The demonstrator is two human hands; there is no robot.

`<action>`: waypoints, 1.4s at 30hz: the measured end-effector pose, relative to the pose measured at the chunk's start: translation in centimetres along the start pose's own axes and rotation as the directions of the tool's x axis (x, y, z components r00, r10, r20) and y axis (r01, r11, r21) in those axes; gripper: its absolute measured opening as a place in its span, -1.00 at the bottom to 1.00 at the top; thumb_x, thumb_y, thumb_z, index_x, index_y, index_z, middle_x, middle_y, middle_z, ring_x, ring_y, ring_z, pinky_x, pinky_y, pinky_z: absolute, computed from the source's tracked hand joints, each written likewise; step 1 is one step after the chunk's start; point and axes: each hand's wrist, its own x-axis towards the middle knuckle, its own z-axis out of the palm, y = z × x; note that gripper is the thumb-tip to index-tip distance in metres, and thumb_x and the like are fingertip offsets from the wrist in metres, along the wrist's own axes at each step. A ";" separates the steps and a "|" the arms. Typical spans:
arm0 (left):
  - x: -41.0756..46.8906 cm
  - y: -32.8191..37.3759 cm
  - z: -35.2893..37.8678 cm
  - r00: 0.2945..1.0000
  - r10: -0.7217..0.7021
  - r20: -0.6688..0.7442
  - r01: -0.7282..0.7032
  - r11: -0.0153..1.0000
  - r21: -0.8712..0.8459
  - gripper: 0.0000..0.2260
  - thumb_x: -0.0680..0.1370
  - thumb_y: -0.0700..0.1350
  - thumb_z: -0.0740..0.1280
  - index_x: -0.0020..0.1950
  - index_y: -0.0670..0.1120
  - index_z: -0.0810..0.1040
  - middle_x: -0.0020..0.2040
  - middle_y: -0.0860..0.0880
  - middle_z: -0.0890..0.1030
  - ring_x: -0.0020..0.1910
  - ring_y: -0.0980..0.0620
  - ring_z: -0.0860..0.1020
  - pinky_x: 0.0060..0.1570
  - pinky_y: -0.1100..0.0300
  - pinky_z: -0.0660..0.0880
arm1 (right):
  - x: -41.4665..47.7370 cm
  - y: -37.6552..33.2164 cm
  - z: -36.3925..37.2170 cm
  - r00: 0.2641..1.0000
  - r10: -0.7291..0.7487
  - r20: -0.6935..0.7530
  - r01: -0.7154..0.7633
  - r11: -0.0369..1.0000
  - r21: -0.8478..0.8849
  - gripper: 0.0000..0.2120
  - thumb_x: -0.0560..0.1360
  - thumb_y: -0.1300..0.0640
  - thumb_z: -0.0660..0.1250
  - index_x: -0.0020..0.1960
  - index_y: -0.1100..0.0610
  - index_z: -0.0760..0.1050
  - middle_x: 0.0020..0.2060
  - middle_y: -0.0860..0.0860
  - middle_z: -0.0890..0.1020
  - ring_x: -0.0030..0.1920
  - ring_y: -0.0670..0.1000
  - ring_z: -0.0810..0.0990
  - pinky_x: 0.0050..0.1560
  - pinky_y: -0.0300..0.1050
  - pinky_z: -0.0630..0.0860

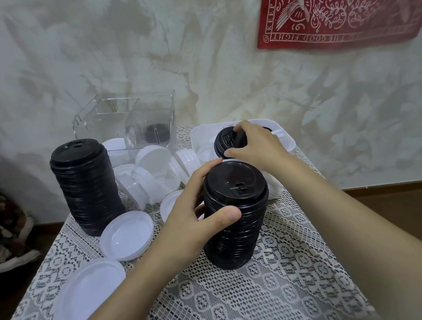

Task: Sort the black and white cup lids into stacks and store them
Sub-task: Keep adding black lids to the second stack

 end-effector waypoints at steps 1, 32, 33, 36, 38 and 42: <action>0.0 0.0 0.0 1.000 -0.001 -0.001 0.001 1.000 0.002 -0.47 0.37 0.21 0.47 0.29 0.52 0.41 0.28 0.29 0.60 0.32 0.26 0.54 0.20 0.42 0.43 | 0.1 -0.1 0.0 1.000 0.008 0.009 -0.008 1.000 0.012 -0.39 0.44 -0.13 0.50 0.41 -0.01 0.39 0.23 -0.04 0.57 0.16 0.03 0.50 0.16 0.02 0.46; 0.2 -1.1 0.2 1.000 -0.020 0.014 0.021 0.997 -0.071 -0.11 0.30 0.44 0.50 0.52 0.04 0.41 0.34 0.07 0.62 0.38 0.07 0.55 0.37 0.02 0.47 | -14.1 -2.3 -5.3 0.930 -0.330 0.160 0.152 0.745 0.649 -0.60 0.46 0.01 0.45 0.30 -0.13 0.61 0.32 -0.22 0.58 0.36 -0.19 0.54 0.32 -0.15 0.48; 0.3 -1.1 0.1 1.000 -0.020 0.016 0.021 0.997 -0.072 -0.10 0.30 0.44 0.50 0.52 0.03 0.40 0.35 0.06 0.61 0.38 0.06 0.55 0.37 0.04 0.47 | -14.1 -2.4 -5.1 0.932 -0.329 0.156 0.156 0.748 0.646 -0.59 0.45 -0.01 0.46 0.30 -0.15 0.61 0.34 -0.24 0.55 0.38 -0.22 0.51 0.36 -0.12 0.46; 0.3 -1.2 0.0 1.000 -0.012 0.027 0.014 0.998 -0.068 -0.11 0.31 0.45 0.48 0.52 0.03 0.40 0.36 0.07 0.60 0.38 0.07 0.54 0.35 0.10 0.49 | -14.2 -2.6 -4.8 0.933 -0.325 0.153 0.164 0.763 0.625 -0.54 0.40 -0.16 0.44 0.31 -0.22 0.61 0.42 -0.26 0.48 0.44 -0.25 0.43 0.47 0.02 0.41; 0.3 -1.1 0.0 0.999 -0.014 0.034 0.016 0.997 -0.078 -0.11 0.31 0.45 0.48 0.52 0.04 0.39 0.36 0.09 0.60 0.38 0.09 0.54 0.34 0.15 0.49 | -14.3 -2.5 -4.9 0.933 -0.325 0.157 0.161 0.765 0.624 -0.52 0.38 -0.18 0.42 0.30 -0.24 0.61 0.44 -0.27 0.46 0.45 -0.25 0.42 0.49 0.06 0.40; 0.2 -0.9 -0.2 0.996 -0.024 0.082 0.029 0.998 -0.063 -0.19 0.34 0.28 0.56 0.52 0.10 0.37 0.35 0.13 0.60 0.38 0.13 0.53 0.31 0.19 0.48 | -14.3 -2.6 -5.0 0.931 -0.326 0.163 0.163 0.773 0.613 -0.56 0.41 -0.14 0.46 0.29 -0.26 0.60 0.43 -0.30 0.46 0.45 -0.28 0.40 0.49 0.03 0.40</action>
